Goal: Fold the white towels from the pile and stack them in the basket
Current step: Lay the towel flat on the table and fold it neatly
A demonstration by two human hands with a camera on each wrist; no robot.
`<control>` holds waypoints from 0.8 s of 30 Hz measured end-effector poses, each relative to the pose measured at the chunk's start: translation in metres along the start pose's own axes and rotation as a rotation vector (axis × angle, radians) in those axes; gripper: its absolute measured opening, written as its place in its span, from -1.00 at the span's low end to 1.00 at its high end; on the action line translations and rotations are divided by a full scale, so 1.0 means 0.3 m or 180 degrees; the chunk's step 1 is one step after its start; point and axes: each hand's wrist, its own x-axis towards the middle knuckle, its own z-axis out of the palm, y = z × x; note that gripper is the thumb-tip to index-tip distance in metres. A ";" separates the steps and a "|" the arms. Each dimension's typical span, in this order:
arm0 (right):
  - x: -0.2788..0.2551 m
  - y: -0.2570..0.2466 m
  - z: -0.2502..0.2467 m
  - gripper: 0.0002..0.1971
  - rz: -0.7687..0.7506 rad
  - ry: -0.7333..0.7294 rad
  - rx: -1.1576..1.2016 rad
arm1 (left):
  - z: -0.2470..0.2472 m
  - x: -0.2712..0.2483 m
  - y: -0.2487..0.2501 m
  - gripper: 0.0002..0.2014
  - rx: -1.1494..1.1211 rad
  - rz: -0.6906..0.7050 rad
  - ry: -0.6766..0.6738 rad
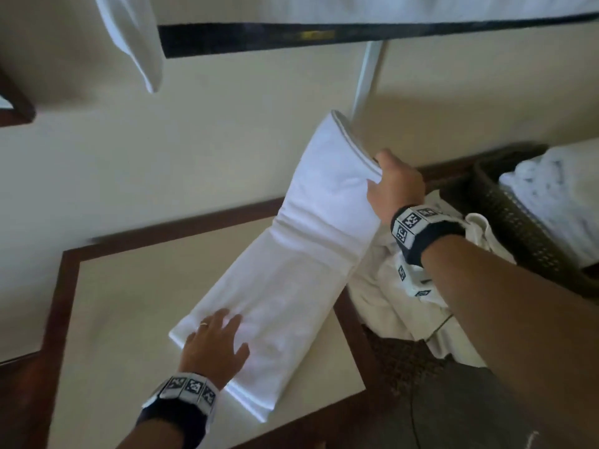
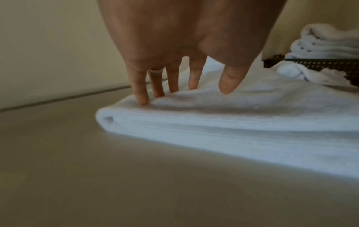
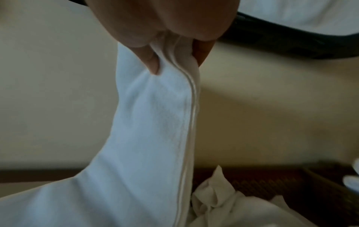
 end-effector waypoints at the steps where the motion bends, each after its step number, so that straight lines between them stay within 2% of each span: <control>1: -0.012 -0.027 -0.007 -0.74 -0.0120 -0.0070 -0.0008 | -0.006 0.006 0.005 -0.46 -0.0121 0.0065 -0.0020; 3: -0.074 -0.094 -0.006 -0.75 -0.0368 -0.0275 0.0017 | -0.022 0.025 -0.007 -0.52 -0.0526 0.0119 0.0159; 6: -0.236 -0.198 0.042 -0.82 -0.0602 -0.0628 0.0163 | -0.061 0.040 -0.071 -0.69 -0.1296 -0.0146 0.0529; 9: -0.449 -0.303 0.117 -0.81 -0.0640 -0.1243 0.0129 | -0.096 0.019 -0.193 -0.86 -0.1693 -0.0313 0.0992; 11: -0.596 -0.353 0.190 -0.73 -0.0740 -0.1672 -0.0004 | -0.108 -0.002 -0.290 -0.87 -0.1745 -0.0132 0.1256; 14: -0.805 -0.393 0.297 -0.64 -0.1036 -0.2230 -0.0439 | -0.094 -0.018 -0.417 -0.71 -0.1632 0.0397 0.1528; 18: -0.932 -0.348 0.362 -0.58 -0.0680 -0.2036 -0.0808 | -0.088 -0.038 -0.444 -0.71 -0.0801 0.1136 0.1403; 21: -0.903 -0.318 0.335 -0.59 -0.0363 -0.1937 -0.0934 | -0.089 -0.027 -0.372 -0.59 -0.0216 0.1554 0.0932; 24: -0.852 -0.317 0.286 -0.66 0.0074 -0.1692 -0.0699 | -0.081 0.007 -0.274 -0.44 0.0249 0.1928 0.0733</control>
